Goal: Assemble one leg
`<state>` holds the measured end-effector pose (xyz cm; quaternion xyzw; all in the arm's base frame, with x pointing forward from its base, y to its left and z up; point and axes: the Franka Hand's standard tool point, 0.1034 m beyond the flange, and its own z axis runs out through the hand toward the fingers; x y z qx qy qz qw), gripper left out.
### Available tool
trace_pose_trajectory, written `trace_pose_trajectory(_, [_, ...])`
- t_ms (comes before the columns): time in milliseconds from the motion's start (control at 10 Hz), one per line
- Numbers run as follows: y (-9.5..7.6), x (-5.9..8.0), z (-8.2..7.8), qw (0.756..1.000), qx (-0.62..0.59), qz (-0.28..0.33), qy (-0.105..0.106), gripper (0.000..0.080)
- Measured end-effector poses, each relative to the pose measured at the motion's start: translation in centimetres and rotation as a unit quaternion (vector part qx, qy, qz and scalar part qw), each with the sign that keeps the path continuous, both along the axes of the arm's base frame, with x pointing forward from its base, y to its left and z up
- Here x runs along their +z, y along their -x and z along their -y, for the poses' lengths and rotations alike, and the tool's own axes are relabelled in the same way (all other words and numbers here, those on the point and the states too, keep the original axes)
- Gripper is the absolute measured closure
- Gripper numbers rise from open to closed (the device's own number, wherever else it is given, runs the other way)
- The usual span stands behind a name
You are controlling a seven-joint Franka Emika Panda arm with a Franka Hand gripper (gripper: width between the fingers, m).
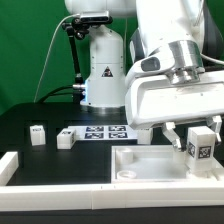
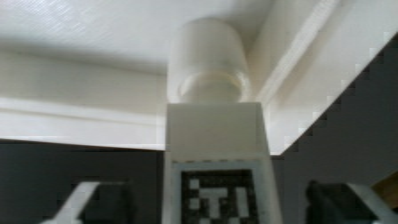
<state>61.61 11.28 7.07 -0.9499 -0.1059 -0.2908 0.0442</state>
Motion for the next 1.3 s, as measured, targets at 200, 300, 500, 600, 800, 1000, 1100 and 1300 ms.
trace_pose_trajectory(200, [0.0,0.0,0.0,1.000,0.000,0.000,0.000,0.0167])
trace_pose_trajectory(300, [0.0,0.0,0.0,1.000,0.000,0.000,0.000,0.0155])
trace_pose_trajectory(500, [0.0,0.1,0.0,1.000,0.000,-0.004,0.000,0.0150])
trace_pose_trajectory(600, [-0.2,1.1,-0.2,1.000,0.002,-0.006,0.000,0.0150])
trace_pose_trajectory(800, [-0.6,2.2,-0.4,1.000,0.006,-0.017,0.001,0.0150])
trace_pose_trajectory(1000, [-1.4,2.4,-0.7,0.999,0.010,-0.033,0.000,0.0150])
trace_pose_trajectory(1100, [-1.2,1.9,-0.9,0.997,0.016,-0.076,0.002,0.0150])
trace_pose_trajectory(1300, [-1.7,1.7,-0.8,0.987,0.026,-0.160,0.004,0.0150])
